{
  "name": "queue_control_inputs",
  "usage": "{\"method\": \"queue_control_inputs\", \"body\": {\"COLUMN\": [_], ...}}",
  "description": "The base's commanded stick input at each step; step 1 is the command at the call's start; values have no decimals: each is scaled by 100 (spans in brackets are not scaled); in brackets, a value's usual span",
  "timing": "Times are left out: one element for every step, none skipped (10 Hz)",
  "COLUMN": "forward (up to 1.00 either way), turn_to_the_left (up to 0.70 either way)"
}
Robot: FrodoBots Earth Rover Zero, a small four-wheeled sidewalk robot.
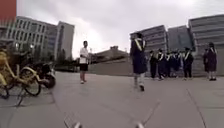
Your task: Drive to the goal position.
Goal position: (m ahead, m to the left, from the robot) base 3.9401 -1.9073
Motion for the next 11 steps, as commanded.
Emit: {"method": "queue_control_inputs", "body": {"forward": [69, 69, 69, 69, 69, 69, 50, 19, 0, 0, 0], "turn_to_the_left": [0, 0, 0, 0, 0, 0, 0, 0, 0, 0, 0]}}
